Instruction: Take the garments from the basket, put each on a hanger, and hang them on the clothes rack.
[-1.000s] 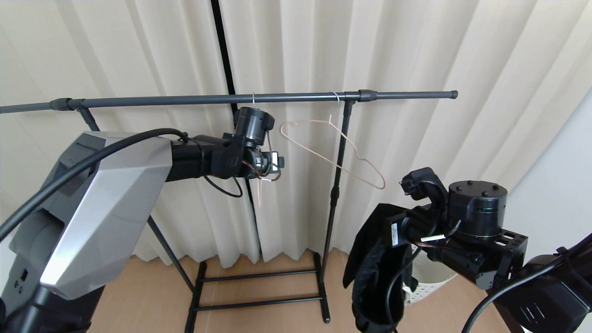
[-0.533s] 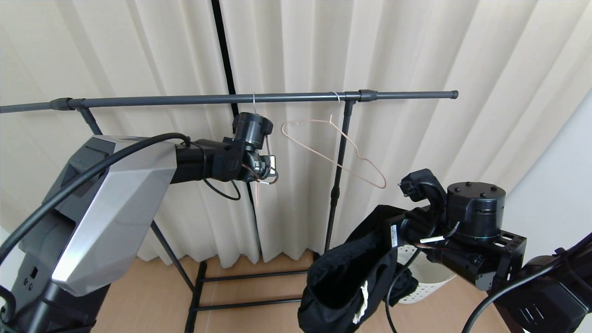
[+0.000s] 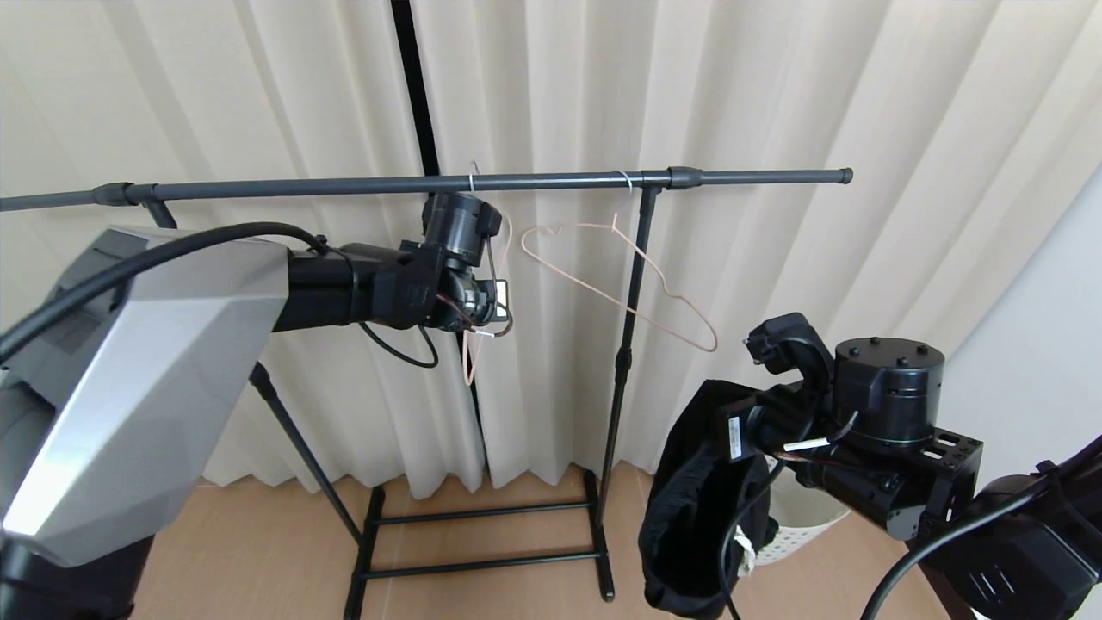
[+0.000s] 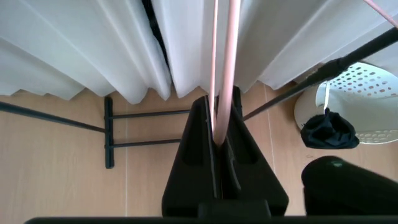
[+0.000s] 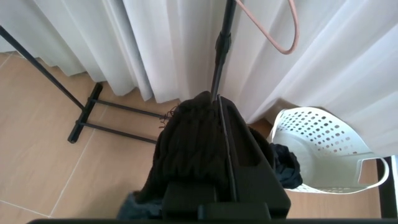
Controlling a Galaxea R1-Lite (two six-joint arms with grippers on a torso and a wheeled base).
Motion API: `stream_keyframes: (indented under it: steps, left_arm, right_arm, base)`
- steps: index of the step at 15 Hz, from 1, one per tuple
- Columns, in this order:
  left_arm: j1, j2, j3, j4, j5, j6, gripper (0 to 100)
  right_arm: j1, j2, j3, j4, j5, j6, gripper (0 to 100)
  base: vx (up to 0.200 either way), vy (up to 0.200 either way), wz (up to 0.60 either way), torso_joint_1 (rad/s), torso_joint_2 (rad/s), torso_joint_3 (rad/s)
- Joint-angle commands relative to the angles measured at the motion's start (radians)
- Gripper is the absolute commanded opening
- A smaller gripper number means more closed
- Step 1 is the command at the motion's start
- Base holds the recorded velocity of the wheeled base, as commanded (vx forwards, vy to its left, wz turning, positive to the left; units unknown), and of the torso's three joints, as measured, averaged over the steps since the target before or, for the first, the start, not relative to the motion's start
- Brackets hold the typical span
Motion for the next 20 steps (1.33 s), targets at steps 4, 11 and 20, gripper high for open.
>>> stream_keyframes:
  steps: [4, 11, 20]
  left_arm:
    - [-0.082, -0.250, 0.247, -0.005, -0.003, 0.009, 0]
    - [-0.148, -0.632, 0.847, -0.241, -0.014, 0.140, 0]
    - [-0.148, -0.964, 1.583, -0.707, -0.347, 0.490, 0]
  right_arm:
    - [0.001, -0.021, 0.002, 0.001, 0.000, 0.000, 0]
    - [0.000, -0.067, 0.002, 0.010, -0.001, -0.002, 0]
    - [-0.002, -0.047, -0.046, 0.019, -0.182, -0.061, 0]
  base:
    - [0.000, 0.000, 0.00, 0.000, 0.00, 0.000]
    - [0.000, 0.000, 0.00, 0.000, 0.00, 0.000]
    - [0.000, 0.000, 0.00, 0.000, 0.00, 0.000]
